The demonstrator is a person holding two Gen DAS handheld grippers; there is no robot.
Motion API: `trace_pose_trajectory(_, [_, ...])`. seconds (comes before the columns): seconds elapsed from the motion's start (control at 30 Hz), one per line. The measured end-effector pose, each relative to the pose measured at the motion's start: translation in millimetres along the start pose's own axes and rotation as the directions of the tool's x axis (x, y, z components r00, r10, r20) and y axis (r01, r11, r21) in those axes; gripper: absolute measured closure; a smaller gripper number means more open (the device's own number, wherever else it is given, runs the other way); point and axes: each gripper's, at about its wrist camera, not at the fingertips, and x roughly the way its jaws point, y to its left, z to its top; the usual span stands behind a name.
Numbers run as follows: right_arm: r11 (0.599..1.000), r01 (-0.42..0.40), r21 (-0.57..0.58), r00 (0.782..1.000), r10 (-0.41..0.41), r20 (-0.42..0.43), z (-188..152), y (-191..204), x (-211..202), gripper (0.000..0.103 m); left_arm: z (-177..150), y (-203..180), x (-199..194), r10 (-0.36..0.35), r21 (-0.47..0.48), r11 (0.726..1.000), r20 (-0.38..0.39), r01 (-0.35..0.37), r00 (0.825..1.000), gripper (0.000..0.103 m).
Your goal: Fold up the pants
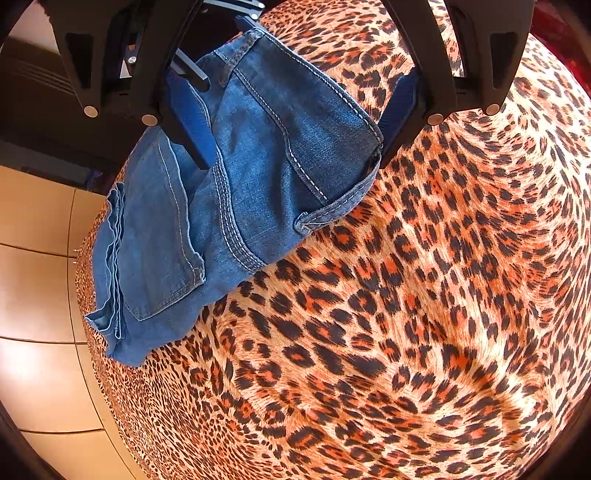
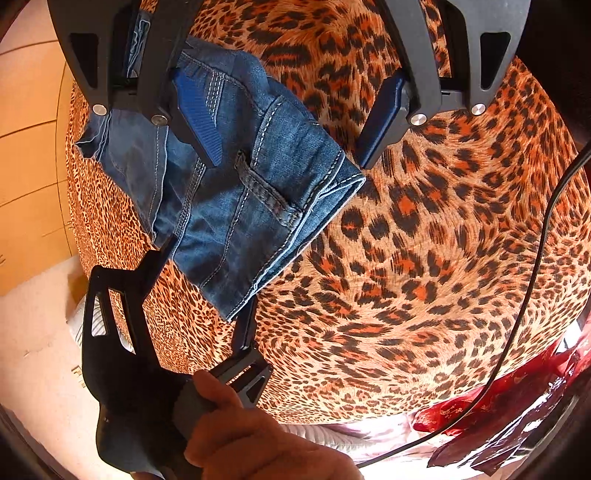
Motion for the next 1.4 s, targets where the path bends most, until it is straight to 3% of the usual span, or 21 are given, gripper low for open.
trace_pose_trajectory(0.5, [0.999, 0.033, 0.014, 0.999, -0.033, -0.007, -1, 0, 12, 0.027, 6, -4, 5, 0.027, 0.003, 1.0, -0.018, -0.027, 0.999, 0.019])
trace_pose_trajectory(0.8, [0.995, 0.102, -0.001, 0.994, -0.102, 0.033, 4, 7, 18, 0.029, 8, -4, 8, 0.038, -0.021, 0.999, -0.006, -0.038, 0.999, 0.02])
trace_pose_trajectory(0.83, [0.996, 0.086, -0.008, 0.995, -0.086, 0.044, 5, 8, 18, 0.032, 8, -5, 8, 0.052, -0.017, 0.999, 0.004, -0.052, 0.999, 0.025])
trace_pose_trajectory(0.87, [0.997, 0.074, -0.021, 0.996, -0.073, 0.048, 6, 9, 18, 0.051, 6, -7, 7, 0.076, -0.009, 0.997, 0.012, -0.076, 0.997, 0.037])
trace_pose_trajectory(0.9, [0.996, 0.077, -0.033, 0.996, -0.076, 0.043, 7, 10, 19, 0.057, 5, -8, 7, 0.104, 0.0, 0.995, 0.019, -0.104, 0.994, 0.043])
trace_pose_trajectory(0.93, [0.998, 0.064, -0.026, 0.997, -0.063, 0.04, 8, 7, 19, 0.058, 3, -8, 6, 0.12, 0.005, 0.993, 0.022, -0.12, 0.993, 0.054])
trace_pose_trajectory(0.97, [0.999, 0.051, -0.012, 0.998, -0.051, 0.035, 8, 3, 18, 0.062, 2, -5, 5, 0.103, 0.0, 0.995, 0.021, -0.103, 0.994, 0.074])
trace_pose_trajectory(1.07, [0.999, 0.04, 0.028, 0.998, -0.042, 0.055, 10, -9, 8, 0.073, -1, 6, -4, 0.012, -0.073, 0.997, 0.031, -0.01, 0.999, 0.082])
trace_pose_trajectory(1.17, [0.997, 0.043, 0.064, 0.996, -0.047, 0.075, 11, -22, -4, 0.079, -5, 1, -11, 0.006, -0.071, 0.997, 0.068, -0.001, 0.998, 0.087])
trace_pose_trajectory(1.4, [0.992, 0.047, 0.12, 0.993, -0.059, 0.1, 10, -52, -25, 0.082, -13, -19, -36, -0.022, -0.073, 0.997, 0.153, 0.033, 0.988, 0.089])
